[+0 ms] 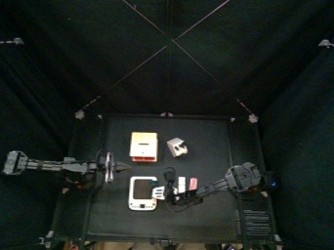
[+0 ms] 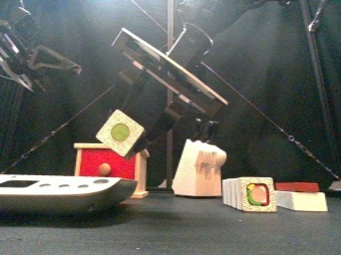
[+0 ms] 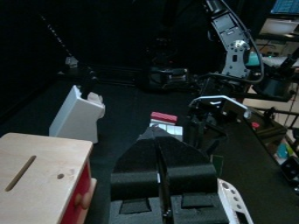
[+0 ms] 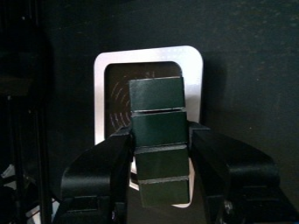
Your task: Put green sushi roll on stove to cut
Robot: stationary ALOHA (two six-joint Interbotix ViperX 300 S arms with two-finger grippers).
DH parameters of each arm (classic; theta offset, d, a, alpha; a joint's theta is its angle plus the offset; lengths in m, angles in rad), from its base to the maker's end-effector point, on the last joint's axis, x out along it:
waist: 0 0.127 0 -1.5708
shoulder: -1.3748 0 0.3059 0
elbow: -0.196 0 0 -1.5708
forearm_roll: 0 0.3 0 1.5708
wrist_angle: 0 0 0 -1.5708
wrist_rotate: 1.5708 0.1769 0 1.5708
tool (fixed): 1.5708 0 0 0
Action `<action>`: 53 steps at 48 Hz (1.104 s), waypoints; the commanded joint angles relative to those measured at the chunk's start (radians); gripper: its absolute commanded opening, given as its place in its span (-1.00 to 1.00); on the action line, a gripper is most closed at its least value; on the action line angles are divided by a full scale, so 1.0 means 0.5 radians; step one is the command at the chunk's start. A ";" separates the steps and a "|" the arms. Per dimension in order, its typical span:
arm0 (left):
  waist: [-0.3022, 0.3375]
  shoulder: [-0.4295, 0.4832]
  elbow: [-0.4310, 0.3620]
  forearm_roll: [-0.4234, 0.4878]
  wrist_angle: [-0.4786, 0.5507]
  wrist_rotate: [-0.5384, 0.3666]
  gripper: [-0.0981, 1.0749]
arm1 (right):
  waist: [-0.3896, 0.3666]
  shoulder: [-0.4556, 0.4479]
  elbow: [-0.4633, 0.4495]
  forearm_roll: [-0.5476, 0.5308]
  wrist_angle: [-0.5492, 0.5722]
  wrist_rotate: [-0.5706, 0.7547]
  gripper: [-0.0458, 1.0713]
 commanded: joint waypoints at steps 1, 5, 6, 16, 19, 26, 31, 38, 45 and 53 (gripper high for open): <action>0.006 0.003 -0.021 -0.003 -0.006 0.003 -0.86 | -0.009 -0.025 -0.080 -0.003 0.009 0.006 0.10; 0.006 0.003 -0.018 -0.003 -0.006 0.003 -0.86 | -0.009 -0.003 -0.101 -0.006 0.031 0.009 0.10; 0.006 0.003 -0.015 -0.003 -0.006 0.003 -0.86 | -0.009 0.000 -0.107 -0.006 0.031 0.009 0.10; 0.003 0.003 -0.012 -0.003 -0.006 0.003 -0.86 | -0.018 0.018 -0.114 0.018 0.046 0.012 0.11; 0.006 0.003 -0.015 -0.003 -0.006 0.003 -0.86 | -0.018 0.021 -0.114 0.021 0.046 0.012 0.11; 0.006 0.006 -0.012 -0.003 -0.006 0.006 -0.86 | -0.018 0.021 -0.104 0.040 0.080 0.012 0.25; 0.003 0.003 -0.009 -0.003 -0.006 0.006 -0.86 | -0.018 0.028 -0.117 0.043 0.077 0.009 0.37; 0.003 0.003 -0.009 0.000 -0.006 0.006 -0.86 | -0.018 0.037 -0.117 0.061 0.077 0.009 0.51; 0.006 0.003 -0.009 -0.003 -0.006 0.006 -0.86 | -0.018 0.040 -0.120 0.086 0.074 0.009 0.55; 0.006 0.006 -0.009 0.000 -0.006 0.006 -0.86 | -0.025 0.043 -0.135 0.089 0.077 0.006 0.56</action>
